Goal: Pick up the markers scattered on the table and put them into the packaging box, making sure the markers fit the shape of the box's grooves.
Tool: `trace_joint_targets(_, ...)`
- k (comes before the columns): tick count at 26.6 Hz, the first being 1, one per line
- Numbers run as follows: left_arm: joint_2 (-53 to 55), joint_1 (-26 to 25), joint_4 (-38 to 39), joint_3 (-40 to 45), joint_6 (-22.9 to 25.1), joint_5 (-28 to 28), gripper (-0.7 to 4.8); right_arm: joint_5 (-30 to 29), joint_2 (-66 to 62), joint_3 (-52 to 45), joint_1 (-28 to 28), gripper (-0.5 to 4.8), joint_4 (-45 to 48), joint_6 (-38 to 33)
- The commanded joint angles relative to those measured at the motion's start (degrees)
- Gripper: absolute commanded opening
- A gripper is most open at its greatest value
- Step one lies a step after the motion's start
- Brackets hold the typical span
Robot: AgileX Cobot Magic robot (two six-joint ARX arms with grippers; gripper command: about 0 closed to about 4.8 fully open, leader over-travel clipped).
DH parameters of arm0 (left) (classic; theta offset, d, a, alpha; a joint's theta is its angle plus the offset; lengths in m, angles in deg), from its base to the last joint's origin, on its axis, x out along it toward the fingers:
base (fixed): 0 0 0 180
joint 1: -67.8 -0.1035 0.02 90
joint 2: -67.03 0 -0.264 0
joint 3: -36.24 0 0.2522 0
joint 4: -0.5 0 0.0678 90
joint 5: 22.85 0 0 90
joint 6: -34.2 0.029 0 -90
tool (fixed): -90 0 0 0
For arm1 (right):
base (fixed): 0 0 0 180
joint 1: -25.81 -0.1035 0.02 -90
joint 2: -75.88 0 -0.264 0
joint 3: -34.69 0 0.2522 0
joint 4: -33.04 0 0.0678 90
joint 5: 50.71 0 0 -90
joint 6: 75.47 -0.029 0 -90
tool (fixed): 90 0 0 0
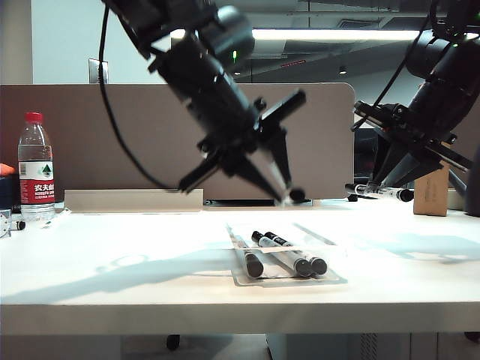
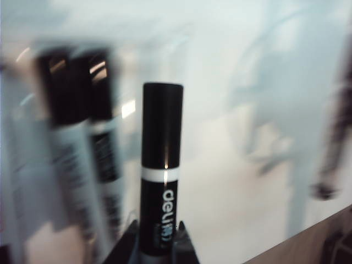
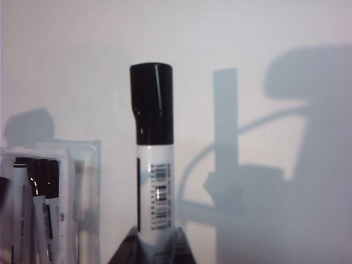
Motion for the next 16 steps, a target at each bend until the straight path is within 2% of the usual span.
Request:
trace_joint_targets(1, -0.7, 0.3, -0.4, -0.3, 0.1, 2.0, -0.05, -0.5, 0.4, 0.2, -0.1, -0.08, 0.8, 0.0)
trace_joint_targets(8, -0.7, 0.5, 4.0, -0.3, 1.5, 3.7, -0.05, -0.6, 0.4, 0.2, -0.1, -0.08, 0.7, 0.0)
trace_joint_targets(14, -0.7, 0.3, 6.1, -0.3, 2.5, 2.4, -0.01, -1.8, 0.8, 0.2, -0.1, -0.08, 0.9, -0.1)
trace_joint_targets(15, -0.7, 0.3, 6.5, -0.3, 2.5, 2.4, 0.07, -1.8, 0.9, 0.3, -0.1, -0.08, 0.9, -0.1)
trace_joint_targets(16, -0.7, 0.3, 6.9, -0.3, 2.4, 2.4, 0.51, -1.8, 1.1, 0.3, -0.1, -0.08, 0.9, -0.1)
